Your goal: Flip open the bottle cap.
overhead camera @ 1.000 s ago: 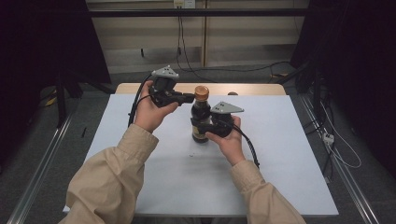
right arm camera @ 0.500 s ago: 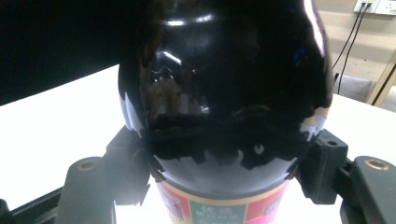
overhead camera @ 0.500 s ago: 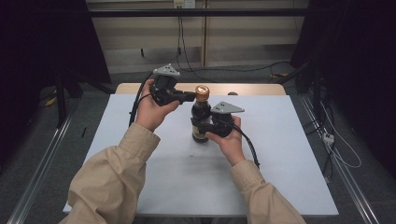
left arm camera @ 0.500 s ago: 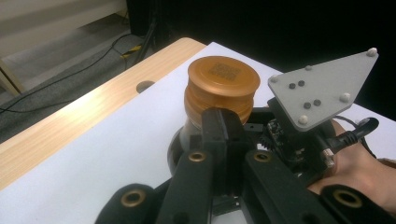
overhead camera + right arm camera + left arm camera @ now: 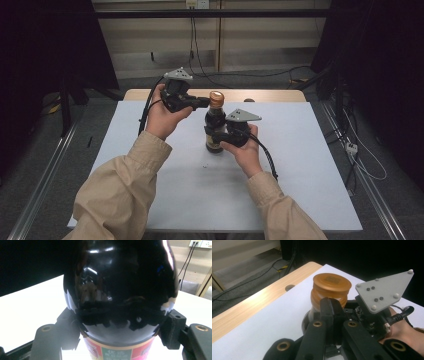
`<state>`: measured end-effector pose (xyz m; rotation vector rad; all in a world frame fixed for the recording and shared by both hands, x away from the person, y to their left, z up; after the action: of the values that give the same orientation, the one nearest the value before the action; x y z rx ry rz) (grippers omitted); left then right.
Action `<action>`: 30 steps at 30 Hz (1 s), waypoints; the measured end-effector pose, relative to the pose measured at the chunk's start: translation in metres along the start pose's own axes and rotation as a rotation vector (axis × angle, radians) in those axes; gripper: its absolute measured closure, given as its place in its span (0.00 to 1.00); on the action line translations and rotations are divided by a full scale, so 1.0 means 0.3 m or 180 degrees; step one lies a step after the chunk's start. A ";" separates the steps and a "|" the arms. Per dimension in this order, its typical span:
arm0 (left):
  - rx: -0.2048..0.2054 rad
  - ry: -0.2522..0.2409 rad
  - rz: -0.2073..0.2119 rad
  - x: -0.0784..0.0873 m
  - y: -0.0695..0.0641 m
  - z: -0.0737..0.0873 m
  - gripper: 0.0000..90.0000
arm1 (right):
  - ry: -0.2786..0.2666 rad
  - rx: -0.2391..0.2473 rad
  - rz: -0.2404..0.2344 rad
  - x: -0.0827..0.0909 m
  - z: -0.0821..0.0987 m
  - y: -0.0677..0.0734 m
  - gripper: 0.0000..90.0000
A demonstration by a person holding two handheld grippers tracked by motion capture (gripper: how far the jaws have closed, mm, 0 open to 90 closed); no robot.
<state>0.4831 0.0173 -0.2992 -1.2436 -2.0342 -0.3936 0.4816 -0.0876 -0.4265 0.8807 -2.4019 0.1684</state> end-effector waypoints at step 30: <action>0.0004 -0.0043 -0.0007 0.003 -0.006 -0.035 1.00 | -0.0019 -0.0025 0.0001 0.000 0.002 -0.003 0.34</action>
<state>0.4857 0.0110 -0.2911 -1.2466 -2.0470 -0.3860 0.4819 -0.0886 -0.4269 0.8784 -2.4067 0.1564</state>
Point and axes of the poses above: each handheld gripper's, and its own axes: x roughly backward along the jaws, z roughly out of its underside, y roughly to its left, the point moved 7 cm from there along -x, roughly forward along the jaws, and after that the axes turned 14 degrees about y, right-handed, at the moved point
